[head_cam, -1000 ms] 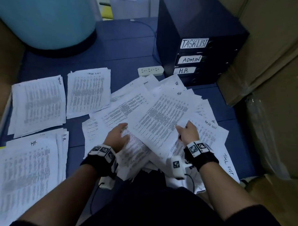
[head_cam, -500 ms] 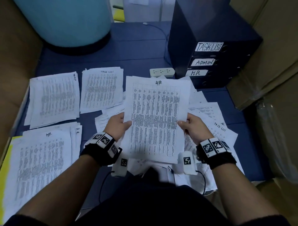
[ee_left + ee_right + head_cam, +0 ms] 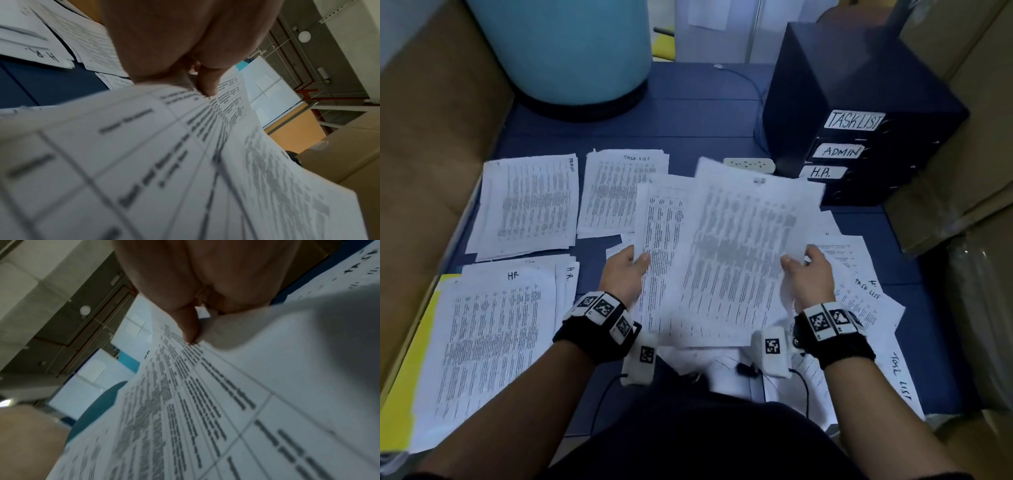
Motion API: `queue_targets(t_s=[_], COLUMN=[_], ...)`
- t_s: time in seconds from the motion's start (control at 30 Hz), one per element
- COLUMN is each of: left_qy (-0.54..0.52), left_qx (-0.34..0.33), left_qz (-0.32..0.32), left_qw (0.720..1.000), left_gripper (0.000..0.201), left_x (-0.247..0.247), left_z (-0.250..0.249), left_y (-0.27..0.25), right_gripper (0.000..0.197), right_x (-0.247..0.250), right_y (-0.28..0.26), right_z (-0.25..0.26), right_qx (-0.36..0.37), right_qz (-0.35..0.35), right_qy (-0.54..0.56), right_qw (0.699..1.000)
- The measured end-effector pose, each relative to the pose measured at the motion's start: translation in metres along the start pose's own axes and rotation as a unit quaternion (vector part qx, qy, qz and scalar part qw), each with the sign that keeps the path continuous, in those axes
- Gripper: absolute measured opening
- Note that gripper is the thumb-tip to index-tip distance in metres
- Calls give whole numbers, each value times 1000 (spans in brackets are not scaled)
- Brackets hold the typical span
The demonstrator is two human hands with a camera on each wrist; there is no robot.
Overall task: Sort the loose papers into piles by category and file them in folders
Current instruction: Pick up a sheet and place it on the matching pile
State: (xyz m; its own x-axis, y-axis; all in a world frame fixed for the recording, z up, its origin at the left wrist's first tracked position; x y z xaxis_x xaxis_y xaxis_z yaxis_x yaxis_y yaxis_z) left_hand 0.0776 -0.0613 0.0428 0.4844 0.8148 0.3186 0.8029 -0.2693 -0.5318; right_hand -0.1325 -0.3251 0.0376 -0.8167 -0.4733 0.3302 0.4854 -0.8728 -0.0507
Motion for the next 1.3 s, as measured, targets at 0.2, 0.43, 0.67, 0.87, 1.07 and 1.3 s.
queue_targets(t_s=[0.2,0.43,0.67,0.87,1.07,1.3], left_qy=[1,10,-35,-37,61,139], left_qx=[3,-19,-18,16,13,71], left_qz=[-34,-44,5,9,-12,-125], left_qw=[999,999,999,999,998,980], left_gripper=[25,24,17,30,37,39], left_x=[15,14,9,20,56,154], left_z=[1,-2,6,16,40,98], left_y=[3,0,4,-7,-21,-22], right_gripper=[70,59,22,19,33,28], right_x=[64,71,0,-62,-122,-214], right_y=[8,7,-3,-30,-52,-103], right_z=[-26,-31,4,20,28,47], right_qx=[-96,-99,-51,-33,-36,-3], right_qz=[-150,-137,77,156,175,328], right_qy=[79,149,161,113,133,15], right_qw=[981,974,983,981,975,944])
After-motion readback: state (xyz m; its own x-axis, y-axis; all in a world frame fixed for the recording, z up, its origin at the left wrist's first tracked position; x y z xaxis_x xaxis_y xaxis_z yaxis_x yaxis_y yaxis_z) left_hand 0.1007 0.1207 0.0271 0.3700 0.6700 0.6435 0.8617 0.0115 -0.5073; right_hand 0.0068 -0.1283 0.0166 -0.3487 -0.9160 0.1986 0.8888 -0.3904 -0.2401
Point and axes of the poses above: each hand's wrist, its own y-axis towards the middle knuckle, its own x-axis out of the back of the hand, z = x × y, the point moved 7 cm from there along y, towards the middle knuckle, and after that the axes turned 13 degrees about x, right-handed, at the moved point
